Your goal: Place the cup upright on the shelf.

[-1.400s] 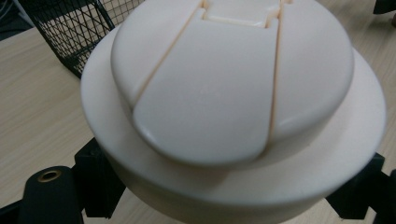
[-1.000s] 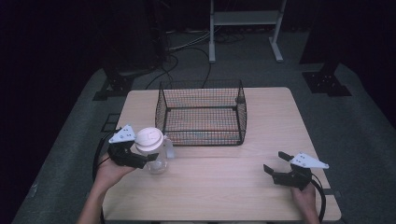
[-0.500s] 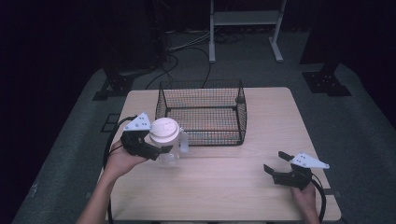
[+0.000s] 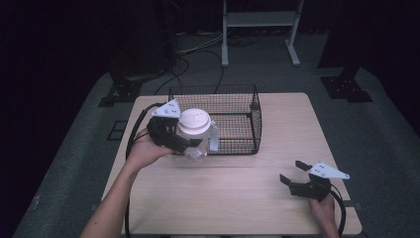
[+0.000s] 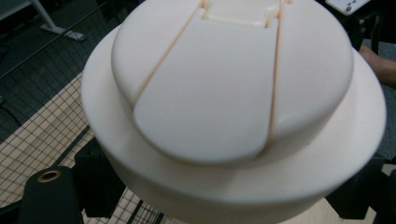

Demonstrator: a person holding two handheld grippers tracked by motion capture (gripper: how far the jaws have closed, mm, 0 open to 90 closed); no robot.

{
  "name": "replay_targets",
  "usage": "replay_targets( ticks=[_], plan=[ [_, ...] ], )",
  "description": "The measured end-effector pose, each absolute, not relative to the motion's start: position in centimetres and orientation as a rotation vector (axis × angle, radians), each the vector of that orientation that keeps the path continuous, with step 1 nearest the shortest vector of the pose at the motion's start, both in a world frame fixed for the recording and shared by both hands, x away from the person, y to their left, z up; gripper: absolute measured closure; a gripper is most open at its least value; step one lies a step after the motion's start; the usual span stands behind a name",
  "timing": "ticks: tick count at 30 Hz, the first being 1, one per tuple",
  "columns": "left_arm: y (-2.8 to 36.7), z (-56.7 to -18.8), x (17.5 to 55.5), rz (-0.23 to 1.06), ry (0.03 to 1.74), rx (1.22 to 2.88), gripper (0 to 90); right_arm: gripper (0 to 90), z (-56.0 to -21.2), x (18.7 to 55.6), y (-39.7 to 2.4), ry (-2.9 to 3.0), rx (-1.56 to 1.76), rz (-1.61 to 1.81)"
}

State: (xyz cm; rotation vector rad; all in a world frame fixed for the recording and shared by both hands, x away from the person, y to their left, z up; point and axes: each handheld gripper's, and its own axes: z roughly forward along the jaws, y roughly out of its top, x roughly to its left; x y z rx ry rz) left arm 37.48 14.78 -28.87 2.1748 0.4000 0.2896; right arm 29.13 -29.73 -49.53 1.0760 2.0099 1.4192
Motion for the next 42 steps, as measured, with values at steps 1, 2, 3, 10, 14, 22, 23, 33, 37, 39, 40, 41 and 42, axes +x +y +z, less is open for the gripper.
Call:
replay_targets(
  ticks=[1, 2, 3, 10, 14, 22, 23, 33, 37, 39, 40, 41, 42],
  plan=[
    [14.5, -28.7, 37.7, 0.288, 0.399, 2.172, 15.4, 13.4, -49.5, 29.1, -29.7, 2.011, 1.079, 1.419],
    [14.2, -28.6, 38.0, 0.283, 0.399, 2.169, 15.4, 13.4, -49.5, 29.1, -29.7, 2.012, 1.079, 1.418],
    [13.9, -28.4, 38.3, 0.278, 0.396, 2.165, 15.4, 13.4, -49.5, 29.1, -29.7, 2.014, 1.079, 1.417],
    [11.7, -27.7, 40.2, 0.268, 0.377, 2.172, 15.4, 13.4, -49.5, 29.1, -29.7, 2.013, 1.075, 1.419],
    [10.5, -27.0, 41.4, 0.275, 0.37, 2.187, 15.4, 13.4, -49.5, 29.1, -29.7, 2.011, 1.075, 1.421],
    [9.1, -25.9, 44.1, 0.292, 0.383, 2.188, 15.4, 13.5, -49.5, 29.1, -29.9, 1.998, 1.085, 1.438],
    [9.0, -25.9, 44.5, 0.294, 0.388, 2.192, 15.4, 13.5, -49.5, 29.1, -29.9, 1.997, 1.085, 1.44],
    [8.4, -26.9, 47.5, 0.302, 0.466, 2.188, 15.4, 13.5, -49.4, 29.0, -30.1, 1.988, 1.076, 1.469],
    [8.3, -27.4, 48.2, 0.301, 0.488, 2.186, 15.4, 13.5, -49.4, 29.0, -30.1, 1.989, 1.083, 1.475],
    [8.3, -27.4, 48.6, 0.299, 0.49, 2.189, 15.4, 13.5, -49.4, 29.0, -30.2, 1.987, 1.084, 1.477],
    [8.3, -27.4, 48.7, 0.302, 0.496, 2.187, 15.4, 13.4, -49.4, 29.0, -30.2, 1.985, 1.084, 1.477],
    [8.3, -27.4, 48.9, 0.306, 0.498, 2.183, 15.4, 13.4, -49.4, 29.0, -30.2, 1.985, 1.083, 1.478],
    [8.3, -27.4, 49.0, 0.304, 0.5, 2.178, 15.4, 13.4, -49.4, 29.0, -30.2, 1.985, 1.083, 1.479]
  ],
)
